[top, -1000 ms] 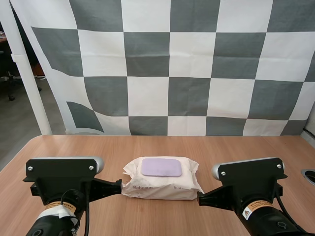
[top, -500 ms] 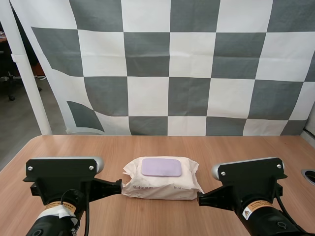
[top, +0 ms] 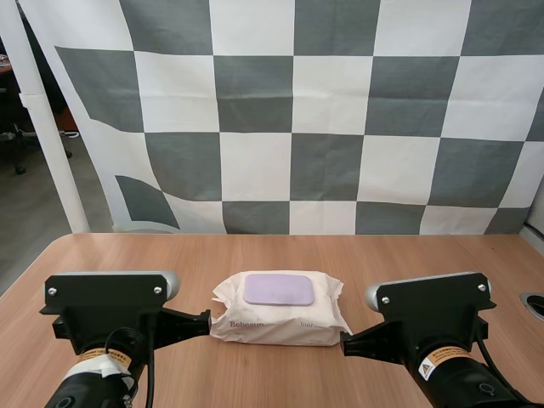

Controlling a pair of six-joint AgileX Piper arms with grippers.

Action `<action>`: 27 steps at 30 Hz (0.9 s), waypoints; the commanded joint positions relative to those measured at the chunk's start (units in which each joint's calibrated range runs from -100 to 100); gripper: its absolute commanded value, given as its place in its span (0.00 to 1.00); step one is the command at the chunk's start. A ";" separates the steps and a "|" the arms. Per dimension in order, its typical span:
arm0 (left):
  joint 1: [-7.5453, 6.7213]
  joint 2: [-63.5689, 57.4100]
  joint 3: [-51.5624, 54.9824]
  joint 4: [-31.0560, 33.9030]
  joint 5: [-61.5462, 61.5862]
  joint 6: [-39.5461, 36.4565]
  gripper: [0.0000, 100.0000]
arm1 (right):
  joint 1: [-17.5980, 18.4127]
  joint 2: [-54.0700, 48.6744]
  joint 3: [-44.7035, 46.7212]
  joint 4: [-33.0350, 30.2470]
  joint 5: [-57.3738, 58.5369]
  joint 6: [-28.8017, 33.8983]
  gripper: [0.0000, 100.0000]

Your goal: Open the wet wipes lid

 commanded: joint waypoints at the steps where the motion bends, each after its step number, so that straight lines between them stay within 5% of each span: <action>1: 0.05 0.00 0.00 -0.07 -0.06 0.03 0.00 | -0.02 0.00 0.00 -0.04 0.07 0.02 0.00; 10: 0.05 0.00 -1.14 2.93 -0.06 0.61 0.00 | -0.02 0.00 -1.42 -0.32 -2.53 0.02 0.00; 27: 0.05 0.00 -25.25 3.97 -0.11 0.61 0.00 | -0.02 0.00 -30.60 0.79 -2.71 0.02 0.00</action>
